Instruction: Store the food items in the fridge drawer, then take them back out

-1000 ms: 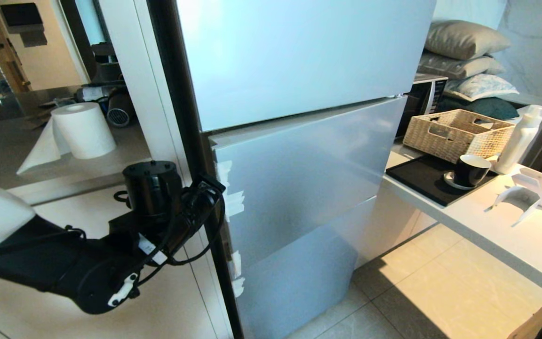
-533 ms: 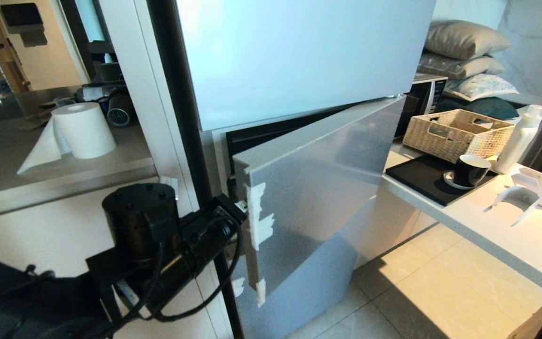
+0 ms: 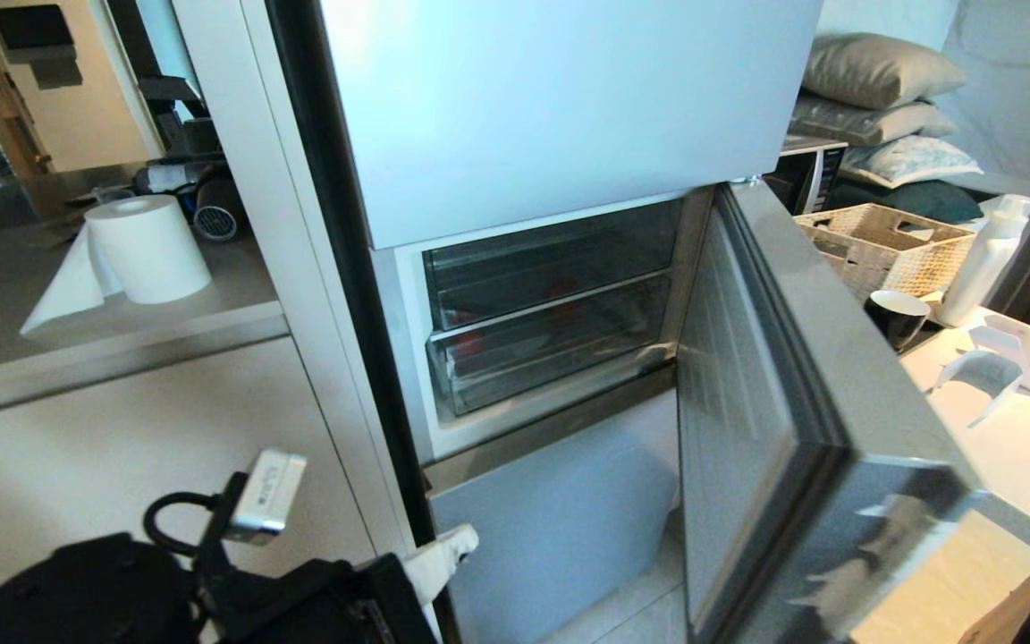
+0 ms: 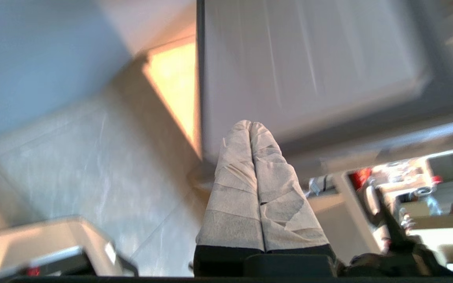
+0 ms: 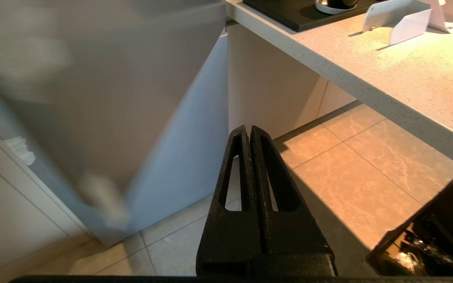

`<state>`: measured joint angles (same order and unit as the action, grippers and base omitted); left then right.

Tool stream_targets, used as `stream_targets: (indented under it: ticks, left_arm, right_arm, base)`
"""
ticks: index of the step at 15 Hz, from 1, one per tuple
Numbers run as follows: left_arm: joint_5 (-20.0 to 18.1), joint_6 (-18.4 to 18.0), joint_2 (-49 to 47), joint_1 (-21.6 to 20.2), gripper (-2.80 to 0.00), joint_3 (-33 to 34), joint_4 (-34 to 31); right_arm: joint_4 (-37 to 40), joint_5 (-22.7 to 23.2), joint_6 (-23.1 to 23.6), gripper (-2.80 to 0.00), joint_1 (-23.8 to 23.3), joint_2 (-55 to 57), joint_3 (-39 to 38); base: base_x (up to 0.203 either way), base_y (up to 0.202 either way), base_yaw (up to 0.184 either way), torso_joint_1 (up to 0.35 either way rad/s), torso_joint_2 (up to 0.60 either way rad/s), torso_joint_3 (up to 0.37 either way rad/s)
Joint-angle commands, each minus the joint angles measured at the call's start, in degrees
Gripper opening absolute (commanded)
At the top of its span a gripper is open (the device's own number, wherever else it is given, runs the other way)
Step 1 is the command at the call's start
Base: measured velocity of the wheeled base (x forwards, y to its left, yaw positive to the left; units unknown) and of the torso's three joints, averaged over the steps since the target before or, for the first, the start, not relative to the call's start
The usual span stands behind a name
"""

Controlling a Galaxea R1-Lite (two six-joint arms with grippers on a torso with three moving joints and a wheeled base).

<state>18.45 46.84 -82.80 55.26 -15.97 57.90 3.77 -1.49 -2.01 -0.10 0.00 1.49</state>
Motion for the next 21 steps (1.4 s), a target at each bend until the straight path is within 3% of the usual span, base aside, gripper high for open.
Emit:
stream_targets:
  ticks: [1, 3, 6, 9, 11, 13, 14, 17, 18, 21]
  left_arm:
    - [2.43, -2.84, 13.66, -0.03, -2.8, 0.8, -3.26]
    - [4.61, -9.26, 23.15, -2.4, -2.8, -1.26, -10.52]
    - [4.7, -17.38, 36.4, -11.05, -2.8, -9.42, -24.45]
    - [4.53, -20.89, 43.79, -24.62, -2.8, -11.58, -36.04]
    - [4.44, -23.72, 47.01, -34.44, -2.8, -9.49, -38.55]
    - [4.36, -29.13, 50.25, -43.29, -2.8, -4.34, -39.29]
    - [4.34, -33.19, 52.76, -45.54, -2.8, -1.11, -39.47]
    - [4.27, -44.51, 57.98, -46.83, -2.8, 7.71, -39.75]
    - [3.78, -46.45, 60.06, -46.85, -2.8, 10.44, -39.87]
    - [-4.13, -50.11, 65.54, -46.89, -2.8, 15.98, -45.25]
  right_arm:
    - [0.01, -0.01, -0.09, -2.8, 0.01, 0.09, 0.0]
    - [0.01, -0.01, -0.1, -2.8, 0.01, 0.09, 0.0]
    - [0.01, -0.01, -0.1, -2.8, 0.01, 0.09, 0.0]
    - [0.01, -0.01, -0.08, -2.8, 0.01, 0.09, 0.0]
    - [0.01, -0.01, -0.01, -2.8, 0.01, 0.09, 0.0]
    - [0.01, -0.01, -0.1, -2.8, 0.01, 0.09, 0.0]
    - [0.01, -0.01, -0.01, -2.8, 0.01, 0.09, 0.0]
    - [0.01, -0.01, -0.1, -2.8, 0.01, 0.09, 0.0]
    - [0.01, -0.01, -0.03, -2.8, 0.01, 0.09, 0.0]
    - [0.01, -0.01, -0.09, -2.8, 0.01, 0.09, 0.0]
  base:
    - [0.0, 0.0, 0.0, 0.0, 0.0, 0.0]
    - [0.0, 0.0, 0.0, 0.0, 0.0, 0.0]
    - [0.0, 0.0, 0.0, 0.0, 0.0, 0.0]
    - [0.0, 0.0, 0.0, 0.0, 0.0, 0.0]
    - [0.0, 0.0, 0.0, 0.0, 0.0, 0.0]
    - [0.0, 0.0, 0.0, 0.0, 0.0, 0.0]
    - [0.0, 0.0, 0.0, 0.0, 0.0, 0.0]
    - [0.0, 0.0, 0.0, 0.0, 0.0, 0.0]
    - [0.0, 0.0, 0.0, 0.0, 0.0, 0.0]
    - [0.0, 0.0, 0.0, 0.0, 0.0, 0.0]
